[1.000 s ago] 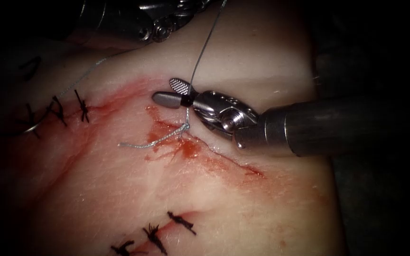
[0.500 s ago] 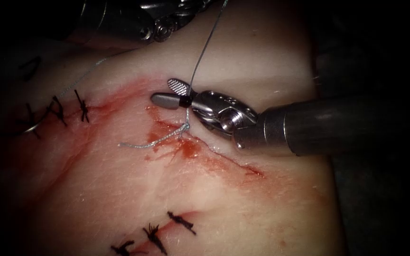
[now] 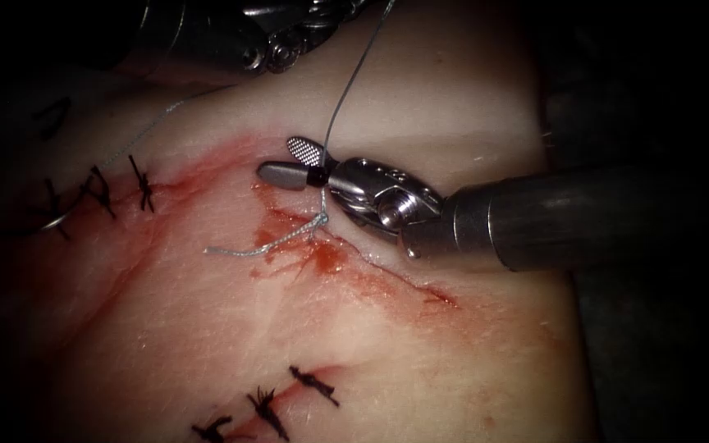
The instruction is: Wound Closure
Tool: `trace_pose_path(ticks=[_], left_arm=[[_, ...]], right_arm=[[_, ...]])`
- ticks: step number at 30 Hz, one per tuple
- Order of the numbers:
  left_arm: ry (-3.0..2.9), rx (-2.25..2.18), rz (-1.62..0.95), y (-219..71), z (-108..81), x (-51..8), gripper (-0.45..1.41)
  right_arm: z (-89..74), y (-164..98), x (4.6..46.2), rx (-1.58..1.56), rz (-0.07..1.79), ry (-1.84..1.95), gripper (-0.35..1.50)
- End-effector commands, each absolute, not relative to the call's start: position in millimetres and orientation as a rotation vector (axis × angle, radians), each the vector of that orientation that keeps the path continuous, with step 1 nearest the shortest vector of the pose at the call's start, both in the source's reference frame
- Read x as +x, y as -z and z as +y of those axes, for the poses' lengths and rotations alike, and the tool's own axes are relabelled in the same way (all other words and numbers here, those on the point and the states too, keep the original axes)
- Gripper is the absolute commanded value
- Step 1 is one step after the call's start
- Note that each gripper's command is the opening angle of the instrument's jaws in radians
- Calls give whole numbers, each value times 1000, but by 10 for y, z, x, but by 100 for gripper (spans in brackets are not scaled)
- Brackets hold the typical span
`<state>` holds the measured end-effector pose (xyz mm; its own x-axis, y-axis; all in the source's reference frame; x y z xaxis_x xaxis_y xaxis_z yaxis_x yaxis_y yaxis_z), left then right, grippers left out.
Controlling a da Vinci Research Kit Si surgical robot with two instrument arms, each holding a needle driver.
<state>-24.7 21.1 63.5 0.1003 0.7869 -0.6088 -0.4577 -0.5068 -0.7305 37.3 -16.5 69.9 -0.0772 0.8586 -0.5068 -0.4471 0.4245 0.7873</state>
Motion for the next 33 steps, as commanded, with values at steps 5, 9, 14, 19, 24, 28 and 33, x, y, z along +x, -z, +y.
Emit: trace_pose_path(ticks=[5,9,14,19,24,28,33], left_arm=[[-1597,-1392,-357,-640,211,-252,-45],[-1595,-1395,-357,-639,211,-253,-45],[-1589,-1399,-361,-636,214,-250,-45],[-1572,-1400,-352,-629,221,-241,-45],[-1572,-1399,-341,-633,218,-247,-45],[-1557,-1400,-344,-631,216,-249,-45],[-1559,-1402,-349,-631,216,-251,-45]], right_arm=[[-168,-701,381,444,1218,-1138,-35],[-169,-700,382,461,1215,-1165,-35],[-170,-700,381,442,1222,-1189,-35],[-159,-702,379,405,1230,-1223,88],[-169,-697,381,400,1238,-1201,135],[-176,-696,386,436,1175,-1139,137],[-177,-697,385,434,1175,-1133,137]])
